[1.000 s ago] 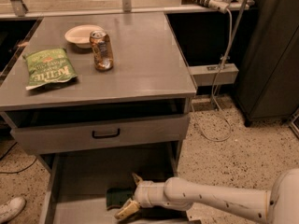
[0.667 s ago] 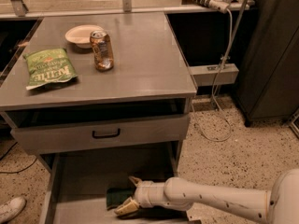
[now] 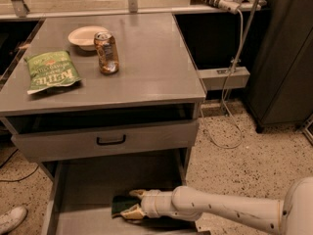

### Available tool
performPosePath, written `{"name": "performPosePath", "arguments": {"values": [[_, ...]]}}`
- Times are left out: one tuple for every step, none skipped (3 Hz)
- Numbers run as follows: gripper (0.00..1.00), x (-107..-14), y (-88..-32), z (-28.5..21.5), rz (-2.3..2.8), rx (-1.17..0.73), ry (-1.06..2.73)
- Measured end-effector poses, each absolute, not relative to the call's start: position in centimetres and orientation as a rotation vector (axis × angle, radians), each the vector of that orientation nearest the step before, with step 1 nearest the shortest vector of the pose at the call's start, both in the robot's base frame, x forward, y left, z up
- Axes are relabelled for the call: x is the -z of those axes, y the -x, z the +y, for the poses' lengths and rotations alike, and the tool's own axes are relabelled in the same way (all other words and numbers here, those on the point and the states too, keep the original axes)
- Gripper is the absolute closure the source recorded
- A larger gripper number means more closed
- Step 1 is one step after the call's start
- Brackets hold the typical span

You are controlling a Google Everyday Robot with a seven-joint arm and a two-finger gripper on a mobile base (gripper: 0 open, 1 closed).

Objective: Pick sponge from middle drawer and place on counter

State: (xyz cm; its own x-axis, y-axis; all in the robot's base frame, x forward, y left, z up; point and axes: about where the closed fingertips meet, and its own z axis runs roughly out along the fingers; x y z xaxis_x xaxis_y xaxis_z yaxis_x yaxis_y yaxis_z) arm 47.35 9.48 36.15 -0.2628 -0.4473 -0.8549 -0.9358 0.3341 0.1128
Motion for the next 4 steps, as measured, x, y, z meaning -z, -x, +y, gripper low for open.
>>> {"name": "performPosePath", "arguments": {"values": [[0.89, -36.2, -47.3, 9.5, 1.855, -0.832, 1.220], [1.00, -36.2, -47.3, 9.5, 1.855, -0.832, 1.220], [1.00, -38.4, -47.2, 9.7, 1.868, -0.810, 1.229], [1.00, -41.1, -46.9, 9.5, 1.891, -0.784, 1.230]]}}
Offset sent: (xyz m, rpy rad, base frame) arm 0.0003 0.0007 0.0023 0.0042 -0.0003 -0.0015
